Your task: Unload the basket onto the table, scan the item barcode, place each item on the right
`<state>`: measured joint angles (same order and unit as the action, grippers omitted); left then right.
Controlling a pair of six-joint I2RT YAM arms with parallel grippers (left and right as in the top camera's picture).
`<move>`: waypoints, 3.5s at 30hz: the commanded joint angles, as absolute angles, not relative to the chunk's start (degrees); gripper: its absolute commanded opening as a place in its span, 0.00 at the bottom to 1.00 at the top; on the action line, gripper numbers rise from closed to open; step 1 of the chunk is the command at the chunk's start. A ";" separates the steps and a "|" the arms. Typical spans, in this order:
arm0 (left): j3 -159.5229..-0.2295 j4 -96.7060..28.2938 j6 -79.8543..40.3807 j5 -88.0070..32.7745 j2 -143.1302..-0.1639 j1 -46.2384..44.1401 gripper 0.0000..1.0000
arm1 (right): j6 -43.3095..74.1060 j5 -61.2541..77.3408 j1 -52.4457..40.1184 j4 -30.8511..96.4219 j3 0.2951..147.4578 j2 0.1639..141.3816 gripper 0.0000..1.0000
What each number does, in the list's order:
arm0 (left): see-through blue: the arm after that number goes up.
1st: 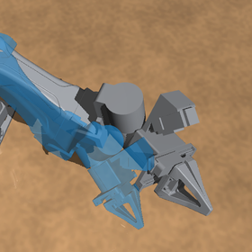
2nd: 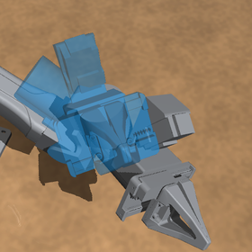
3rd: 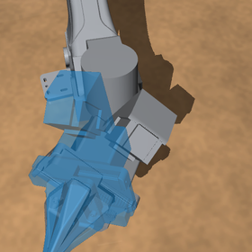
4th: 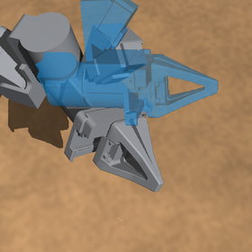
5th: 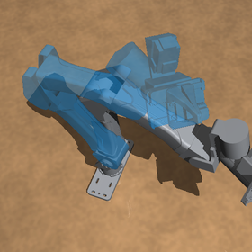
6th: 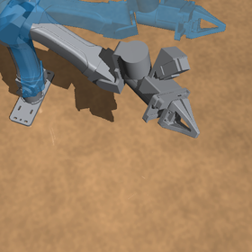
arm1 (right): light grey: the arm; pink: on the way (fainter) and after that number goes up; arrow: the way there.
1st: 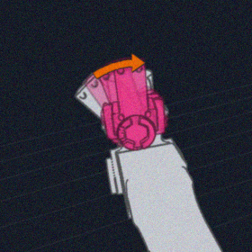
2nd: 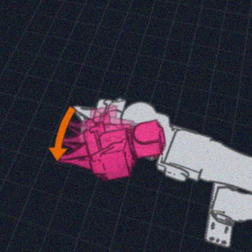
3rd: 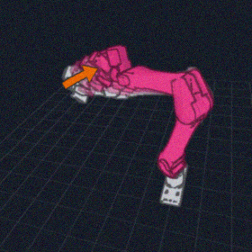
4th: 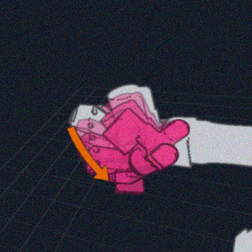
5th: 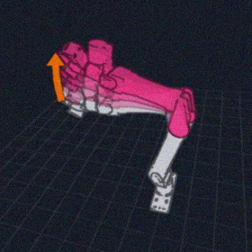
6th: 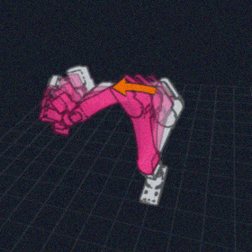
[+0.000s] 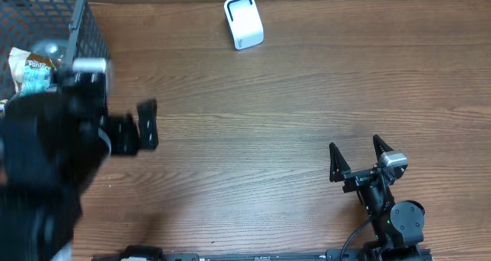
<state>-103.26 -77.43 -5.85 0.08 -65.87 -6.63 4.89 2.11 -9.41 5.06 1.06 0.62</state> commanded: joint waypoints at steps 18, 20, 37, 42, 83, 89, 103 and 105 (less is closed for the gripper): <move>-115.09 -70.35 -6.11 -2.85 -86.59 14.72 1.00 | 4.64 2.22 -9.26 4.67 0.45 0.23 1.00; -115.09 -69.41 -4.62 -4.12 -86.59 19.79 0.99 | 4.64 2.20 -9.26 4.67 0.45 0.23 1.00; -115.02 -68.75 2.96 -4.43 -100.14 33.95 0.99 | 4.64 2.20 -9.26 4.67 0.45 0.23 1.00; -115.02 -68.53 7.31 -4.78 -106.98 34.22 1.00 | 4.64 2.20 -9.26 4.67 0.45 0.23 1.00; -106.98 -65.01 13.10 -8.88 -125.21 33.87 0.99 | 4.64 2.22 -9.26 4.67 0.45 0.23 1.00; -105.36 -63.24 13.06 -8.78 -125.21 33.69 0.82 | 4.64 2.22 -9.26 4.67 0.45 0.23 1.00; -106.74 -61.60 12.93 -8.38 -125.08 33.71 0.87 | 4.64 2.20 -9.26 4.67 0.45 0.23 1.00; -106.74 -61.32 12.93 -8.34 -125.08 33.69 0.80 | 4.64 2.20 -9.26 4.67 0.45 0.23 1.00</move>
